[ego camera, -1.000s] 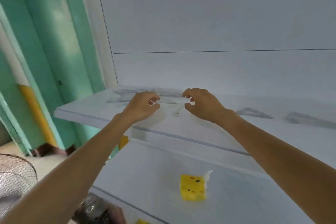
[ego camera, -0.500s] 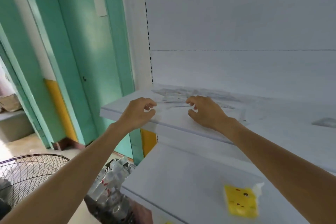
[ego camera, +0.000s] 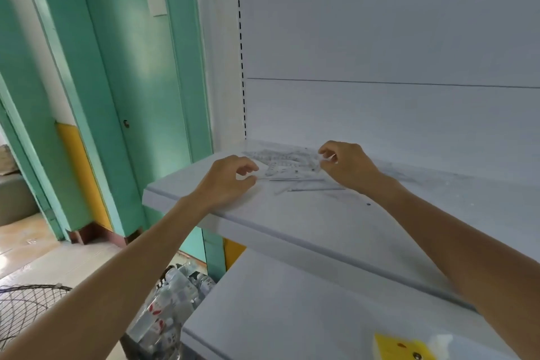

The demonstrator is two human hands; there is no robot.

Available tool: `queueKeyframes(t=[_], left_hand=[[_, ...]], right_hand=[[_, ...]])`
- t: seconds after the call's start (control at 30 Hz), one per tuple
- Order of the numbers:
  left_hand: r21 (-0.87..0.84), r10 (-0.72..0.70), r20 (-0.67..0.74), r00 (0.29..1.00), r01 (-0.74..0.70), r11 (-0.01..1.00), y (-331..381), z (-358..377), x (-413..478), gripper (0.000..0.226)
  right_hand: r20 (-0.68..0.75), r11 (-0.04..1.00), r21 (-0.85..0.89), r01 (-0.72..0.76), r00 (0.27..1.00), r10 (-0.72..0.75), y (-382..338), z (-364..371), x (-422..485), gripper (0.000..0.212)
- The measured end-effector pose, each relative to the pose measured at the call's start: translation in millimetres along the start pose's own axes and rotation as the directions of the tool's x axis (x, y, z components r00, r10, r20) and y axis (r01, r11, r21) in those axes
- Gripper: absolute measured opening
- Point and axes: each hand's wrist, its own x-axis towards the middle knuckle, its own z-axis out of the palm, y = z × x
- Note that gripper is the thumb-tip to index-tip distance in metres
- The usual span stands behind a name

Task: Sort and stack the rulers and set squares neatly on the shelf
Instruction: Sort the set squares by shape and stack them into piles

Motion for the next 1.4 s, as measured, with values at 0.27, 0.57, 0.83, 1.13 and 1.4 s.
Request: queueKeyframes(t=[0.27, 0.57, 0.83, 1.13, 1.4], left_hand=[[-0.017, 0.027, 0.159, 0.987, -0.024, 1.0, -20, 14, 39, 0.043], [-0.096, 0.196, 0.326, 0.925, -0.174, 0.98, -39, 28, 75, 0.037], [0.051, 0.327, 0.253, 0.911, -0.35, 0.935, -39, 28, 71, 0.033], [0.079, 0.403, -0.098, 0.91, -0.397, 0.915, -28, 21, 66, 0.028], [-0.041, 0.217, -0.022, 0.976, -0.217, 0.975, -34, 27, 66, 0.043]], right_hand=[[0.063, 0.996, -0.065, -0.057, 0.996, 0.061, 13, 25, 33, 0.017], [0.064, 0.917, -0.301, -0.263, 0.953, 0.295, 9, 44, 56, 0.035], [0.051, 0.849, -0.487, -0.204, 0.964, 0.261, -3, 44, 59, 0.035], [-0.213, 0.895, -0.364, -0.259, 0.958, 0.191, -9, 41, 35, 0.014], [-0.146, 0.932, -0.29, -0.217, 0.973, 0.181, 0, 49, 24, 0.025]])
